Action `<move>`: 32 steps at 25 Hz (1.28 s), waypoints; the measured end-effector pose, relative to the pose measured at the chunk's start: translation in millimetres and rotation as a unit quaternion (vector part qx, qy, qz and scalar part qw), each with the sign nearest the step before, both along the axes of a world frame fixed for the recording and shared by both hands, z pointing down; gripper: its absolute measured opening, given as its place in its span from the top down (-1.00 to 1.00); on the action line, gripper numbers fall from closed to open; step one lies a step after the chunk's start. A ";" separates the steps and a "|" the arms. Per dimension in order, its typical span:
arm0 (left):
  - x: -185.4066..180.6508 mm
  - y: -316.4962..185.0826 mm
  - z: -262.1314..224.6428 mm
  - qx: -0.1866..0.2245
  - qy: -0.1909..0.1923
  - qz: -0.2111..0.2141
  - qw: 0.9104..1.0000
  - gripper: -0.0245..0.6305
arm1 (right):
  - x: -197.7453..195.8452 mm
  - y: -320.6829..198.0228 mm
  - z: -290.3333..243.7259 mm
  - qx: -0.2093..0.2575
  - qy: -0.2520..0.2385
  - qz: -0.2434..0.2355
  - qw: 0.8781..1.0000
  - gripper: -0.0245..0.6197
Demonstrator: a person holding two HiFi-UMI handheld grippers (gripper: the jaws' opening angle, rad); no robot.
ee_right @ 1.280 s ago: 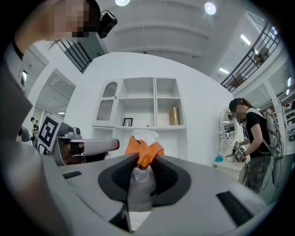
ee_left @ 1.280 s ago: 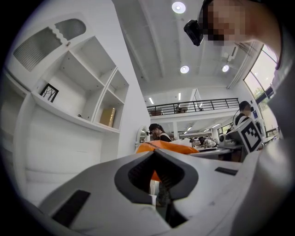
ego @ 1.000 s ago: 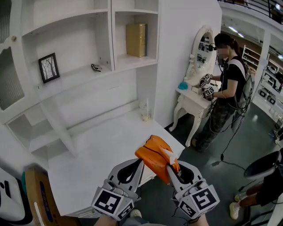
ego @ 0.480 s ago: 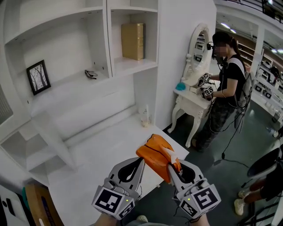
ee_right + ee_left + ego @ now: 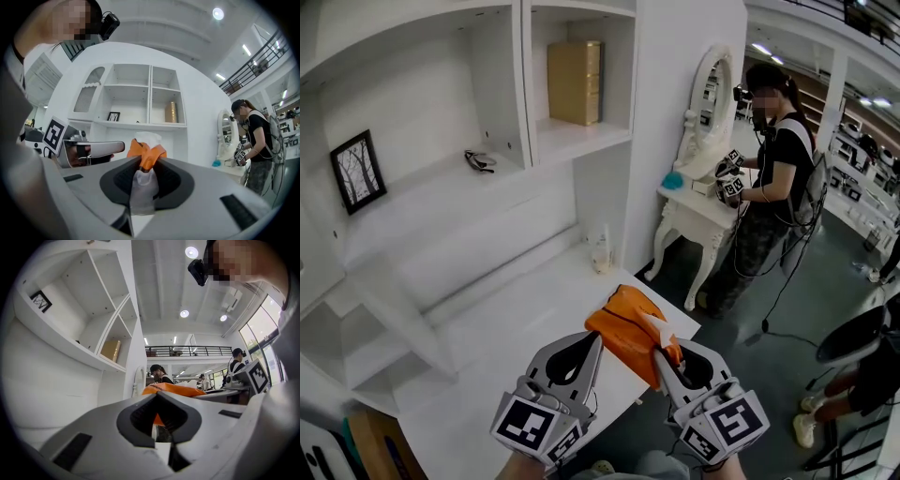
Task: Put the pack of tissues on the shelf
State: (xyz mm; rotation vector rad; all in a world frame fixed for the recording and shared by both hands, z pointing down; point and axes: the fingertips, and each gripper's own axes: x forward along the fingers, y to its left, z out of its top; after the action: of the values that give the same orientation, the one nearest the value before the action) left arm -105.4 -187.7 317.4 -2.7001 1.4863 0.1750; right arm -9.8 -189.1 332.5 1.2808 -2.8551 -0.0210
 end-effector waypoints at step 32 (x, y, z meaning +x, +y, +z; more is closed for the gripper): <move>-56.6 -101.0 -13.9 -0.008 0.005 -0.180 0.984 0.85 | -18.9 -191.3 -99.8 0.056 -0.001 -0.092 0.994 0.68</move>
State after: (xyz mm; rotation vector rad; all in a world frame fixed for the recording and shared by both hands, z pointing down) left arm -162.0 -288.7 303.5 -2.3878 1.9506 0.1586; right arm -28.6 -380.4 232.7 1.0282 -3.0017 -0.1842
